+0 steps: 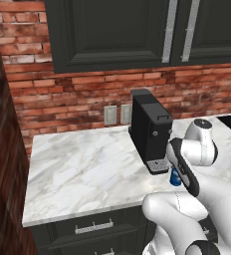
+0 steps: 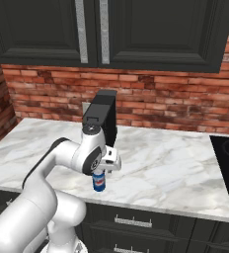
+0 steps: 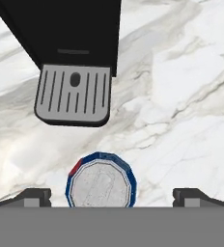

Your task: Four empty soda cans are scattered around the kitchen. Gather all the cans and cluster them next to the stove for recycling.

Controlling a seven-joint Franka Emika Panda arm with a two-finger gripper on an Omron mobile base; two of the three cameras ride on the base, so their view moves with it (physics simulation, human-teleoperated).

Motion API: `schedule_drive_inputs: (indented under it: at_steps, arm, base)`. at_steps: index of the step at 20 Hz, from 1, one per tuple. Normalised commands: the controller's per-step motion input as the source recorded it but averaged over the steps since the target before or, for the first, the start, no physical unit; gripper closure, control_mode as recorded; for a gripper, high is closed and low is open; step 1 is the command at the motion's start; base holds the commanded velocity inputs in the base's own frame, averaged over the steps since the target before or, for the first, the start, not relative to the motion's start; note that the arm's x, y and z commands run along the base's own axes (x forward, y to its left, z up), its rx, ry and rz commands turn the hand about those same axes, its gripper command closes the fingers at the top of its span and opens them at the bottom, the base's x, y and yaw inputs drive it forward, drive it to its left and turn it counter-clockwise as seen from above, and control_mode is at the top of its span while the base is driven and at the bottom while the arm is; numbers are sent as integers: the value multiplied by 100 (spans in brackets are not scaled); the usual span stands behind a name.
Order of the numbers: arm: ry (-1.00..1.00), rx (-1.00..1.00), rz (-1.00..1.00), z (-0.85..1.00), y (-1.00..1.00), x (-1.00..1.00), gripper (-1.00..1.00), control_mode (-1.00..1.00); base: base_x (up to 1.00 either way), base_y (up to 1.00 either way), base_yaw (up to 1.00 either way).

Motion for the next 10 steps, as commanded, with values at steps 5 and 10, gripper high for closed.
schedule_drive_inputs:
  at_steps: [5, 10]
  arm:
    - [0, 0, 0, -8, 1, 0, -100, -100]
    - [2, 0, 0, -4, 3, 0, -100, -100]
  base:
    - [0, 0, 0]
    - [0, 0, 0]
